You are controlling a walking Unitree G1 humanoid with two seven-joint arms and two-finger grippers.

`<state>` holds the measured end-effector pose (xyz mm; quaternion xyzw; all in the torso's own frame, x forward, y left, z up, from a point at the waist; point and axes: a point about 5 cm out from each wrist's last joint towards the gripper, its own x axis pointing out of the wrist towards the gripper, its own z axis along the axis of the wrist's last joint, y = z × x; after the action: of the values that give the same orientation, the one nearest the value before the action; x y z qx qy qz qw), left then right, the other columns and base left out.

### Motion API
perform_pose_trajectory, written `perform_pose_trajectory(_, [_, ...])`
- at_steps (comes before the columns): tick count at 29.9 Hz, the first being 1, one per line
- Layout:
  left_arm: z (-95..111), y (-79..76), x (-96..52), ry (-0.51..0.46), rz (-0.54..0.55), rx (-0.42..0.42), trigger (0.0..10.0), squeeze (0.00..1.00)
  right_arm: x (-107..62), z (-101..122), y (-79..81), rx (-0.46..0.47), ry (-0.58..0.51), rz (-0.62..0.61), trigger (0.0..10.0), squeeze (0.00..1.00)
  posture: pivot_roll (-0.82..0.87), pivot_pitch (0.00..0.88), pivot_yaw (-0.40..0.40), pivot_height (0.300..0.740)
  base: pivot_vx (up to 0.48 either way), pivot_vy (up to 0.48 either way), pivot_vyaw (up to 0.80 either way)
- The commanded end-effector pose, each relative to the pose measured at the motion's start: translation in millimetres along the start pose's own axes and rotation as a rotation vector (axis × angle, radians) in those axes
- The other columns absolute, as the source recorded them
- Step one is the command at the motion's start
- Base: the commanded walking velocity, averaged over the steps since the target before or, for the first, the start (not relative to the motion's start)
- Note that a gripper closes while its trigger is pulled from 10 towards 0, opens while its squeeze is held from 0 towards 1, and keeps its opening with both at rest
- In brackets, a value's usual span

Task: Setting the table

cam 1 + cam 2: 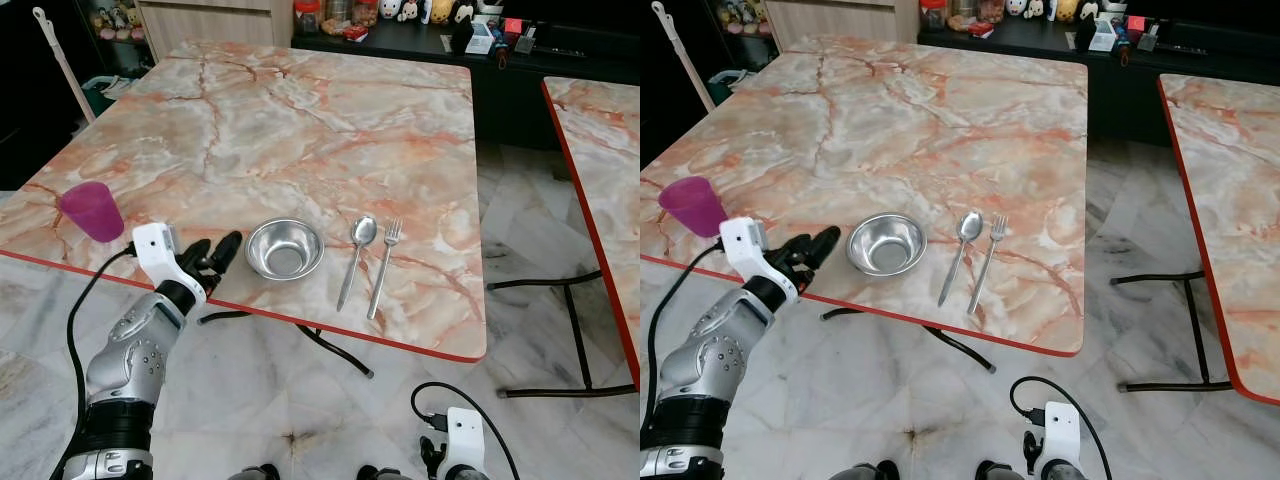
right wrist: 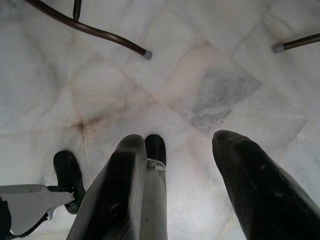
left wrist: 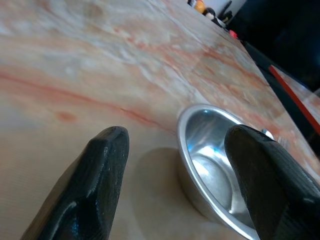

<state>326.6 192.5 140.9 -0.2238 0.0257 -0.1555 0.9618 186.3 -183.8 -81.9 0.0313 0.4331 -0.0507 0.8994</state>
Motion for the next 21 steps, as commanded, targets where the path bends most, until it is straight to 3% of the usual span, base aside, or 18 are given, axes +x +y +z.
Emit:
perform_pose_trajectory(1, [1,-3.8,-1.3,0.02,-0.032,0.015,10.0,0.0,-1.6,-7,-1.1,-0.006,0.022,-0.001,10.0,0.0,0.07,0.154,-0.014,0.74,0.0,0.0,0.0])
perform_pose_trajectory(8, [-5,-7.4,3.4,0.033,-0.034,-0.002,10.0,0.0,-1.0,-5,0.1,-0.001,0.015,0.001,10.0,0.0,0.07,0.178,-0.015,0.74,0.0,0.0,0.0])
perform_pose_trajectory(9, [-6,-10.4,4.2,0.03,-0.05,-0.016,10.0,1.0,-1.0,-5,0.0,0.001,0.014,0.001,10.0,0.0,0.07,0.182,-0.015,0.74,0.0,0.0,0.0])
perform_pose_trajectory(16, [-5,-17.2,9.4,0.032,-0.045,-0.011,10.0,1.0,-1.0,-5,-1.1,0.005,0.014,-0.004,10.0,0.0,0.06,0.189,-0.014,0.74,0.0,0.0,0.0])
perform_pose_trajectory(17, [-3,-19.1,11.0,0.033,-0.061,0.004,10.0,0.0,-1.1,-5,-1.2,0.007,0.014,-0.006,10.0,0.0,0.06,0.196,-0.008,0.74,0.0,0.0,0.0])
perform_pose_trajectory(21, [1,-19.9,15.0,0.05,-0.079,0.037,10.0,0.0,-1.2,-6,-0.4,0.015,0.014,-0.009,10.0,0.0,0.06,0.197,-0.002,0.74,0.0,0.0,0.0])
